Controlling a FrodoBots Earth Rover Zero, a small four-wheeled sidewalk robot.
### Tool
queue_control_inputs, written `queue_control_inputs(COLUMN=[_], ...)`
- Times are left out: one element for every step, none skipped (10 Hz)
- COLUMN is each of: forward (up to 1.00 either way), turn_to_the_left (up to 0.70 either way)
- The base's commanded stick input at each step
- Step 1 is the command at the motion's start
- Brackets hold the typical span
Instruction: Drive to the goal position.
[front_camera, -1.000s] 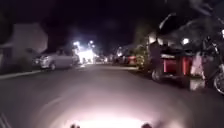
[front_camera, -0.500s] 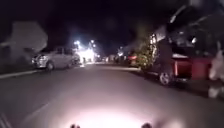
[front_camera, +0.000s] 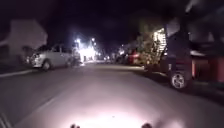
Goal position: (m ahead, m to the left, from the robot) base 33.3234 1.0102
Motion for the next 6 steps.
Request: queue_control_inputs(forward=[1.0, 1.0, 1.0, 1.0, 1.0, 1.0], turn_to_the_left=[0.0, 0.0, 0.0, 0.0, 0.0, 0.0])
